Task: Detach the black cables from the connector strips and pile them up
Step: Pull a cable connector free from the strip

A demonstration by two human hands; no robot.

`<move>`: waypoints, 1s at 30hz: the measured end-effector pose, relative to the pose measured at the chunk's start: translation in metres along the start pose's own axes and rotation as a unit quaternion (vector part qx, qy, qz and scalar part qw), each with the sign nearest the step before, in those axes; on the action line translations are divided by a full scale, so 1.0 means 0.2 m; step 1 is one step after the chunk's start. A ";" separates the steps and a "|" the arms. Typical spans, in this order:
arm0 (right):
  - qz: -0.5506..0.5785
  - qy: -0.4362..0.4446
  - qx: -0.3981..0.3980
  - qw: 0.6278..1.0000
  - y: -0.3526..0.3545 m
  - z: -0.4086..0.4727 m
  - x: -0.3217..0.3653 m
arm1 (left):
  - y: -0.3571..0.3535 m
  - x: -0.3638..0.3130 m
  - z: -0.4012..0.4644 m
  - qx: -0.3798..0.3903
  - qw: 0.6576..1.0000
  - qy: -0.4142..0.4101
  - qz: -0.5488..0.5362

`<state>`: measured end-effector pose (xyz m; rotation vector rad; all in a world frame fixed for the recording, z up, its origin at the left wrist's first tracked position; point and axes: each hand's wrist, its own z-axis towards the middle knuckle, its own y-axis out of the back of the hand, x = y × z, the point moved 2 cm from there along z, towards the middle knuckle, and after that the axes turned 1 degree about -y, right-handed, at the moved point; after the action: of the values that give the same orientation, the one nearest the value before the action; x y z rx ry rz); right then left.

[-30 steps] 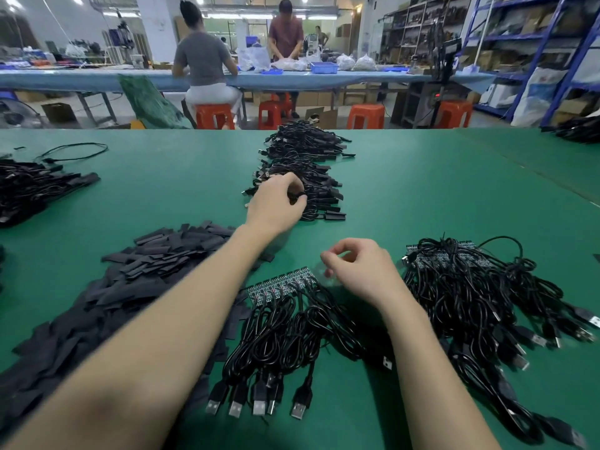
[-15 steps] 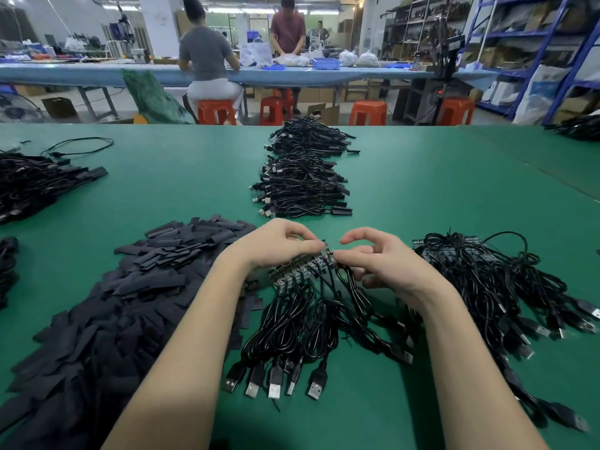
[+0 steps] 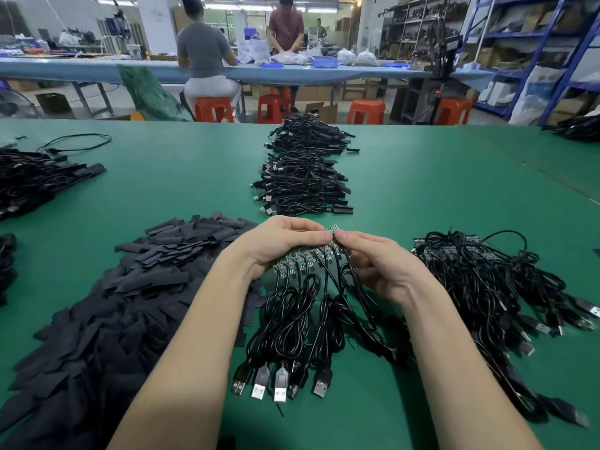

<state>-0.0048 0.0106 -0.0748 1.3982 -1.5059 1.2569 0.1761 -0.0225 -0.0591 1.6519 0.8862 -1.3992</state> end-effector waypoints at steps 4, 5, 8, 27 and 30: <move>0.023 -0.032 0.030 0.999 -0.01 -0.02 0.00 | 0.00 0.01 0.01 0.009 1.000 -0.003 -0.016; 0.037 -0.042 0.036 0.998 -0.02 -0.02 -0.01 | 0.01 0.01 0.01 0.016 1.000 -0.002 -0.025; 0.115 -0.061 0.063 0.989 -0.05 -0.02 -0.03 | 0.01 0.01 0.01 0.054 0.995 -0.003 -0.085; 0.150 0.022 -0.139 0.979 -0.02 0.00 0.10 | -0.31 0.01 0.00 -0.126 0.975 -0.085 -0.160; 0.135 0.025 -0.152 0.979 -0.02 -0.01 0.10 | -0.34 0.04 0.01 -0.140 0.964 -0.089 -0.207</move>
<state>-0.0045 0.0067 -0.0548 0.9827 -1.8106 1.1491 0.1172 0.0070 -0.0757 1.1488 1.3069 -1.5824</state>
